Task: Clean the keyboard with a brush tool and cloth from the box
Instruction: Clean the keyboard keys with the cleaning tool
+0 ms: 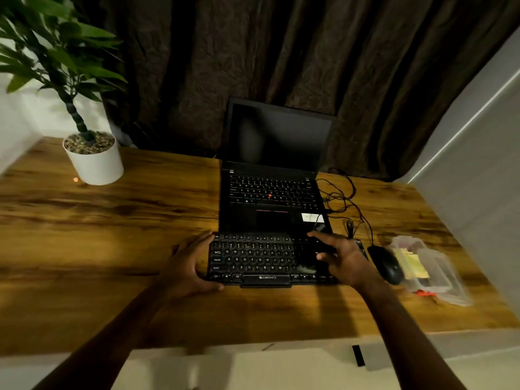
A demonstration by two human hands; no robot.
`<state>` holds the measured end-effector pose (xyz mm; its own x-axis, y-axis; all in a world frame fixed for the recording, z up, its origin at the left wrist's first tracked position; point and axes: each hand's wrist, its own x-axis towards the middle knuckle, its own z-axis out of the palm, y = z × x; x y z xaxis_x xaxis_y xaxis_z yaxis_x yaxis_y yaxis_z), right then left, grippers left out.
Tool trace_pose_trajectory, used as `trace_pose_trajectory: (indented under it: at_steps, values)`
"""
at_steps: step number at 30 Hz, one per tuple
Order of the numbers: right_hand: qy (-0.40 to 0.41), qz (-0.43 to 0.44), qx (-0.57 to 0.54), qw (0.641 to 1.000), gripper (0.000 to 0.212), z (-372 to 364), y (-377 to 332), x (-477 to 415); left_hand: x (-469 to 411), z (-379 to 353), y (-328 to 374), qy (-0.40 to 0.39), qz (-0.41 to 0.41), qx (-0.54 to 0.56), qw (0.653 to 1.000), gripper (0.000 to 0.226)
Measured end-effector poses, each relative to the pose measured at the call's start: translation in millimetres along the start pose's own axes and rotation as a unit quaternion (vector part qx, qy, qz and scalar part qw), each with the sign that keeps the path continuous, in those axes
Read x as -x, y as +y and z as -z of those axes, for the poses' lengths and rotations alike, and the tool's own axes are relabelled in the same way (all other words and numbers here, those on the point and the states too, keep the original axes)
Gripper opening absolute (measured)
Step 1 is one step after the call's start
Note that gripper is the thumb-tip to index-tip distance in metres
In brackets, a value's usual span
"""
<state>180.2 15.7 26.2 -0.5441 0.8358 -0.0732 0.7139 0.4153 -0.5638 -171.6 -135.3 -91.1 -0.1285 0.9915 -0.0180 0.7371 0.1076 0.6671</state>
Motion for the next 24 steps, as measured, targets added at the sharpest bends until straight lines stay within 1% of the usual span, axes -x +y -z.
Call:
trace_pose_trajectory:
  at_steps: [2,4,7,11,16,19,22,24]
  values:
    - [0.006,-0.016,0.027,0.999,0.069,4,3,2,2,0,2,0.010,-0.007,0.001,1.000,0.137]
    - [0.000,-0.020,0.025,1.000,0.066,2,-1,0,6,0,3,0.018,-0.013,0.004,1.000,0.134]
    - [-0.008,0.027,-0.001,1.000,0.062,-12,-14,-5,12,-5,2,0.031,0.014,0.003,0.999,0.128]
    - [-0.024,0.046,-0.005,0.999,0.061,-24,-21,-12,22,-12,2,0.047,0.031,-0.027,0.998,0.118]
    - [-0.024,0.019,0.002,1.000,0.065,-1,6,-8,32,-16,8,0.068,0.035,-0.053,0.996,0.101]
    - [-0.016,0.018,0.055,0.998,0.069,8,21,-5,39,-20,7,0.089,0.034,-0.054,0.994,0.096]
    - [-0.023,0.015,0.044,0.999,0.064,2,16,-6,47,-25,12,0.108,0.040,-0.065,0.991,0.093]
    - [-0.030,0.026,0.034,0.999,0.065,-6,7,-8,53,-33,17,0.145,0.017,-0.087,0.986,0.085]
